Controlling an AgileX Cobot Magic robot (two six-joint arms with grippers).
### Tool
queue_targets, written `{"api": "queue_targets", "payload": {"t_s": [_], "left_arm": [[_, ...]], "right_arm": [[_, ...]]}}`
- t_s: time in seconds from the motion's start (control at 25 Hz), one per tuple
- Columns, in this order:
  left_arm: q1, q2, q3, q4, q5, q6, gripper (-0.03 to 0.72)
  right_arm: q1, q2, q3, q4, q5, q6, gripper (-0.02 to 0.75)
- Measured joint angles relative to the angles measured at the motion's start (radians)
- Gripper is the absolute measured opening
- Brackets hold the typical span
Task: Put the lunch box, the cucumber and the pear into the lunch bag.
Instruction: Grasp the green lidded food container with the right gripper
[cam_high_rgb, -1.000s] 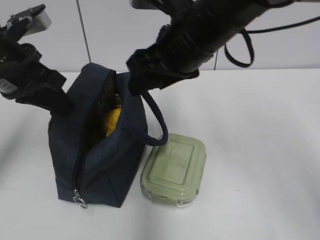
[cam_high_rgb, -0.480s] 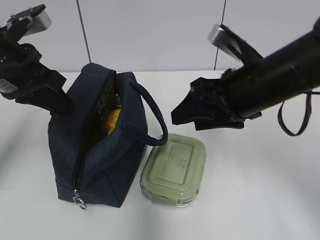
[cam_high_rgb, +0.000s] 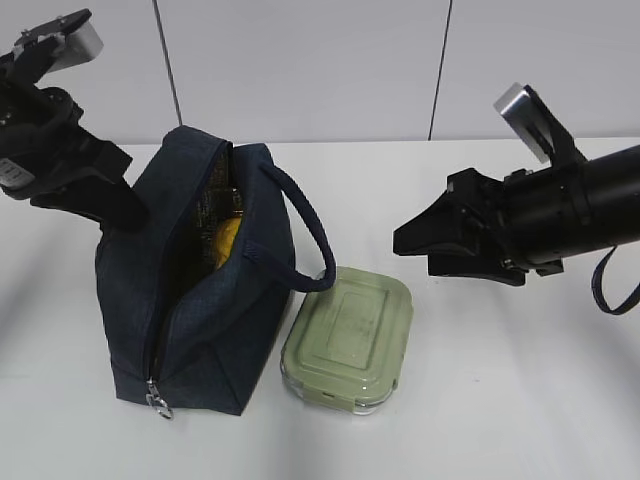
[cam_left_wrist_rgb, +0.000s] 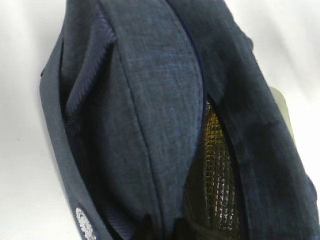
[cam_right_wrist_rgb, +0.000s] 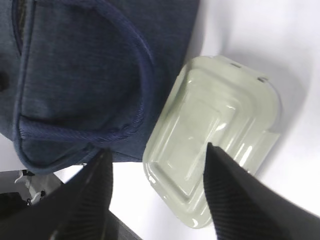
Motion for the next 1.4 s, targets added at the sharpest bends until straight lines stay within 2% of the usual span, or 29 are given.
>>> {"api": "queue_targets", "payload": {"t_s": [0.12,0.28,0.56,0.84,1.4], "left_arm": [[0.000,0.000,0.000,0.000,0.000,0.000,0.018],[0.000,0.000,0.000,0.000,0.000,0.000,0.018],[0.000,0.000,0.000,0.000,0.000,0.000,0.018],[0.000,0.000,0.000,0.000,0.000,0.000,0.018],[0.000,0.000,0.000,0.000,-0.001,0.000,0.018]], "right_arm": [[0.000,0.035,0.012,0.002,-0.009,0.017,0.453],[0.000,0.096,0.059,0.079,-0.026,0.041,0.453],[0.011,0.159,0.073,0.131,-0.064,0.045,0.452],[0.082,0.187,0.073,0.190,-0.145,0.045,0.452],[0.098,0.274,0.073,0.321,-0.138,-0.042,0.451]]}}
